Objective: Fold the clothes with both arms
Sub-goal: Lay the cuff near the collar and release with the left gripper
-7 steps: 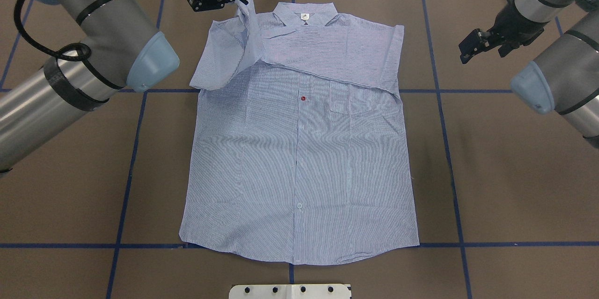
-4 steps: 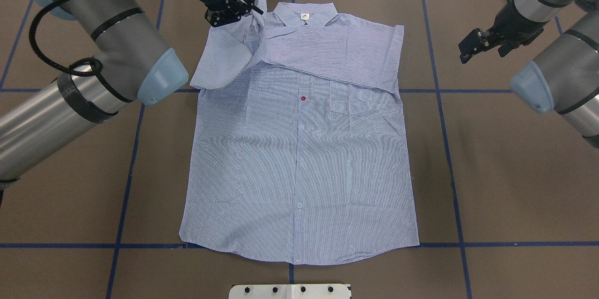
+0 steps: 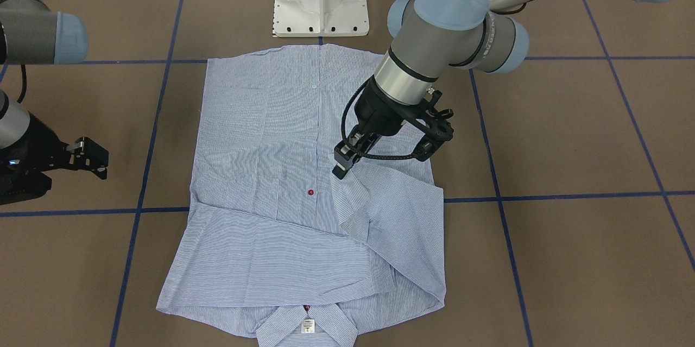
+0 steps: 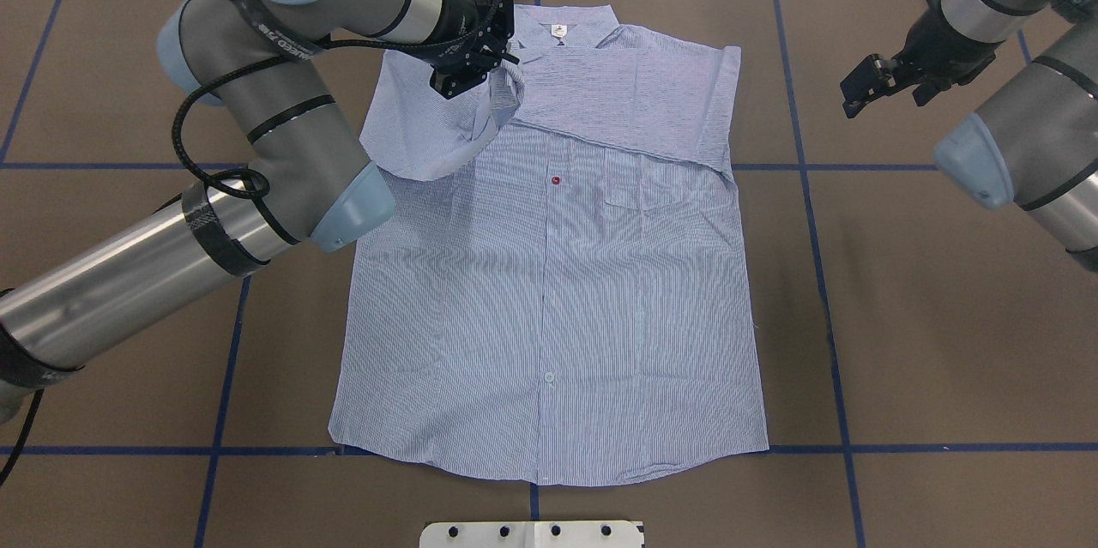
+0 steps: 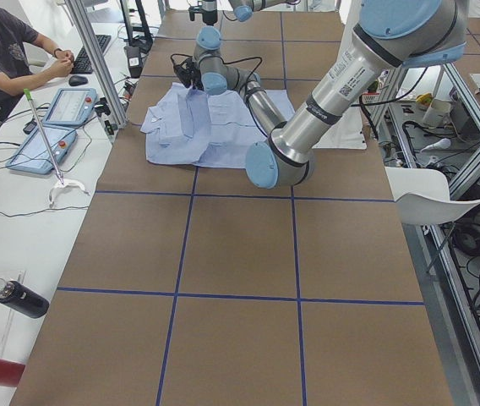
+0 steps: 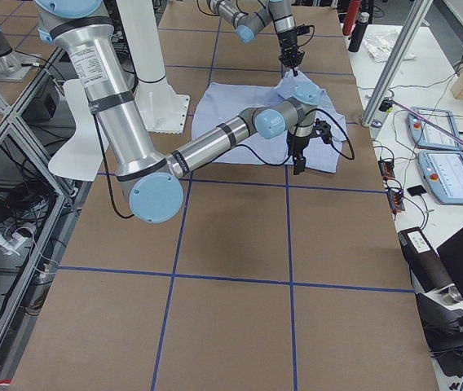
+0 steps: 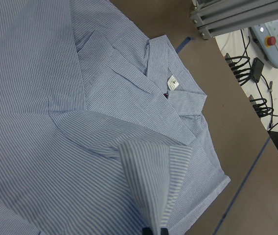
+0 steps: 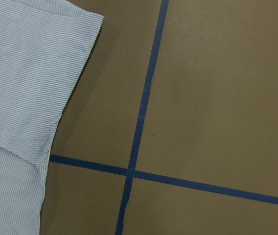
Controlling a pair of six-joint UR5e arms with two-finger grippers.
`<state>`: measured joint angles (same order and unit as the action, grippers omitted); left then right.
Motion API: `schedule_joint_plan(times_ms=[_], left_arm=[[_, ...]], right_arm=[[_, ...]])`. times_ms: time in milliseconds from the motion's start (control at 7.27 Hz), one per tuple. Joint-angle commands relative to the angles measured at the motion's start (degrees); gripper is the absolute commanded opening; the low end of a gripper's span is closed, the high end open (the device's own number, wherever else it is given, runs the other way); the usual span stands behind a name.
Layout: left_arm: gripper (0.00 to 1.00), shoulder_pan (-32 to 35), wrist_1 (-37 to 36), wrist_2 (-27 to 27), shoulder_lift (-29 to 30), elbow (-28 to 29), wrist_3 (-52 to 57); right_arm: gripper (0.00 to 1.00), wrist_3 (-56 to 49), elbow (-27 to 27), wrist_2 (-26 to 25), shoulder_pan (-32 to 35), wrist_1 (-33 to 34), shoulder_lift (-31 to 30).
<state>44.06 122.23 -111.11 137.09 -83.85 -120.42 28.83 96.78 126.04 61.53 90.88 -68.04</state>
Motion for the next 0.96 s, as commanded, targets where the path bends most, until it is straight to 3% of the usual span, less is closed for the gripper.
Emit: schedule_joint_plan(times_ms=[0, 826], left_arm=[[0.00, -0.29, 3.63, 3.25, 0.81, 2.38, -5.25], [0.00, -0.29, 11.17, 3.62, 2.31, 3.51, -15.62]], right_arm=[[1.00, 0.00, -0.36, 0.00, -0.01, -0.27, -0.16], [1.00, -0.09, -1.68, -0.09, -0.01, -0.35, -0.25]])
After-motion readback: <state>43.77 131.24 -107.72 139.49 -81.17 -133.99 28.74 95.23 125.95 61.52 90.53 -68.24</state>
